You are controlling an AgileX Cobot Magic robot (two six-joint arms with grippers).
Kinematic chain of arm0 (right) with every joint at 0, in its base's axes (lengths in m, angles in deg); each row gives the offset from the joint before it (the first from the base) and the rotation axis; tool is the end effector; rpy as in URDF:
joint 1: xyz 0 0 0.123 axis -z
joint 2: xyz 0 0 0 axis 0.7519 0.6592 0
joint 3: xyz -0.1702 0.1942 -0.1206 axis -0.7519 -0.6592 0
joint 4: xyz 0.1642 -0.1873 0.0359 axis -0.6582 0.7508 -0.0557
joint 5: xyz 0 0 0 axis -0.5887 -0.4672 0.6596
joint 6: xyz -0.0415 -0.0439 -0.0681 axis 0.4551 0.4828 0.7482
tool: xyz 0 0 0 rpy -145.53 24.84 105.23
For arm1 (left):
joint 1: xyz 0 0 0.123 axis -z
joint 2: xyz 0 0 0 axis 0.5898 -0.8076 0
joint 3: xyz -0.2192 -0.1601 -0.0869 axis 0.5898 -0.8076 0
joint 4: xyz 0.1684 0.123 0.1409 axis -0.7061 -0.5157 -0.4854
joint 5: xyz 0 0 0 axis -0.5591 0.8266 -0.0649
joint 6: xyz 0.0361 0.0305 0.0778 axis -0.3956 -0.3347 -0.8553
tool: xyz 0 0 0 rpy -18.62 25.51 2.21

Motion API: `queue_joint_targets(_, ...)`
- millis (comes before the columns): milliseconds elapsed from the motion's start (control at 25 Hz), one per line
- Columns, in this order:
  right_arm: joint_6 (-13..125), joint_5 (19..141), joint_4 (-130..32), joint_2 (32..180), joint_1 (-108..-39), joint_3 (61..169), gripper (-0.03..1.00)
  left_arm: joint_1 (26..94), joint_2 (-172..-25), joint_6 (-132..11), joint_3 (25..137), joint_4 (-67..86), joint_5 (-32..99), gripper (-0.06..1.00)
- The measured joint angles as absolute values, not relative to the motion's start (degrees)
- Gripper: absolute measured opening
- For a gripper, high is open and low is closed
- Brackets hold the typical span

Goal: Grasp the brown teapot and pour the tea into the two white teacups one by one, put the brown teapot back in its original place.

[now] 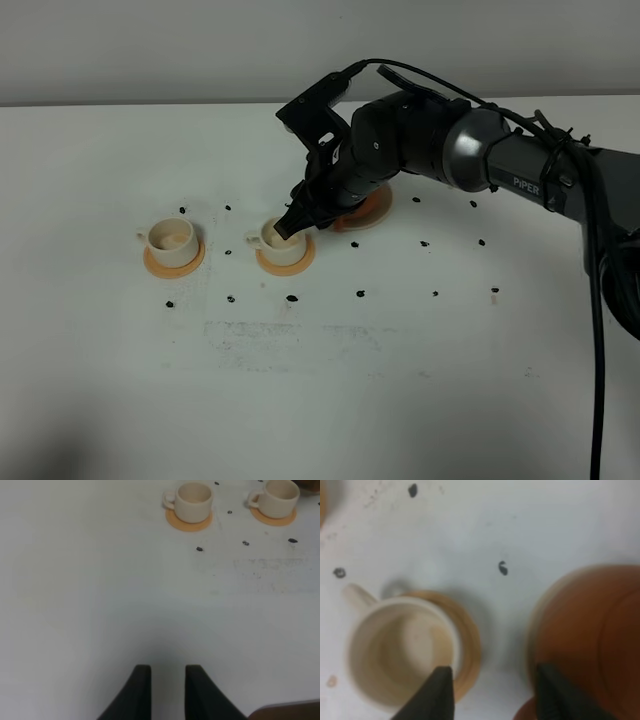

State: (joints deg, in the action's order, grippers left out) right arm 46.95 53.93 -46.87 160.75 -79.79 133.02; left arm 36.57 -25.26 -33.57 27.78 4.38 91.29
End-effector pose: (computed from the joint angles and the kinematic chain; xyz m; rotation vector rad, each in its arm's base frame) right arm 0.4152 0.2557 0.1597 -0.9215 2.4497 0.2061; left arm -0.0021 -0.0120 0.2656 0.1394 2.0792 -0.1124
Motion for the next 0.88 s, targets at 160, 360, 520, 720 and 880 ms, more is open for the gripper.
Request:
queue_joint_targets(160, 46.9, 52.9, -45.6, 160.2, -80.1, 133.0, 0.37, 36.6, -25.3, -33.6, 27.8, 4.4, 91.3, 0.16)
queue_joint_targets(360, 46.9, 51.0, -43.7, 160.1, -80.1, 133.0, 0.37, 36.6, -25.3, -33.6, 27.8, 4.4, 91.3, 0.16)
queue_joint_targets(520, 46.9, 50.6, -43.3, 160.0, -80.1, 133.0, 0.37, 36.6, -25.3, -33.6, 27.8, 4.4, 91.3, 0.16)
queue_joint_targets(720, 46.9, 50.2, -42.2, 160.0, -80.1, 133.0, 0.37, 36.6, -25.3, -33.6, 27.8, 4.4, 91.3, 0.16)
queue_joint_targets(880, 46.9, 49.8, -40.7, 160.0, -80.1, 133.0, 0.37, 36.6, -25.3, -33.6, 27.8, 4.4, 91.3, 0.16)
